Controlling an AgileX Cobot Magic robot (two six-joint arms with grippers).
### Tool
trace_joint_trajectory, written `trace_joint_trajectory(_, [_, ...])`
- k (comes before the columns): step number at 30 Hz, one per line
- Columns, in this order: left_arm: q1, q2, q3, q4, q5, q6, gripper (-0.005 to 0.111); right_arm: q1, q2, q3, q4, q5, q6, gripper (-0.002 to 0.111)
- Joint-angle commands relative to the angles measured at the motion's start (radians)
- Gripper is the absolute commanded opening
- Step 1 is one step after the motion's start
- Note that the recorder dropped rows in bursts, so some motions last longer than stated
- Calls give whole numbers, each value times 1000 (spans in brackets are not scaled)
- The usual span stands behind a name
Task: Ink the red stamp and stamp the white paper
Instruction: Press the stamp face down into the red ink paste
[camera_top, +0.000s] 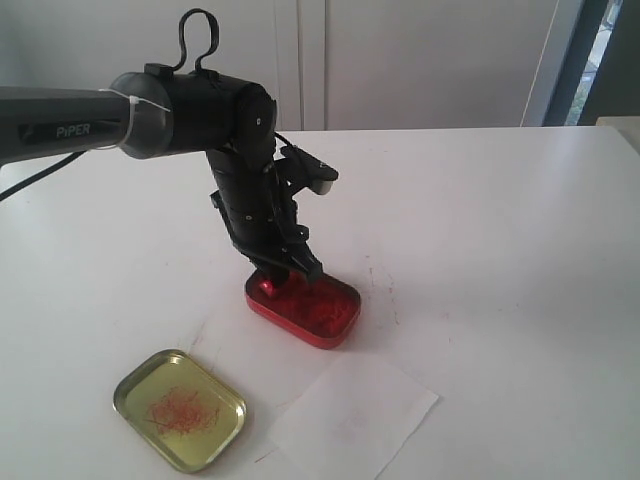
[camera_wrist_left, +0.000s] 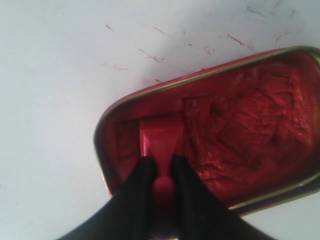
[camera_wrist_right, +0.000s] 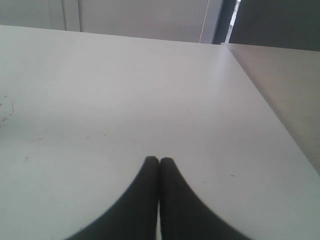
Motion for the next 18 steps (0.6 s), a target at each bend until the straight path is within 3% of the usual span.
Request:
trace_joint_trajectory(1, [-5,-18,4,-8,7,-5,0,3,-6,3,-8,-6,0,0])
trace_joint_trajectory(18, [-5,-18,4,-8,7,3,0,3,-6,3,-8,-6,0,0])
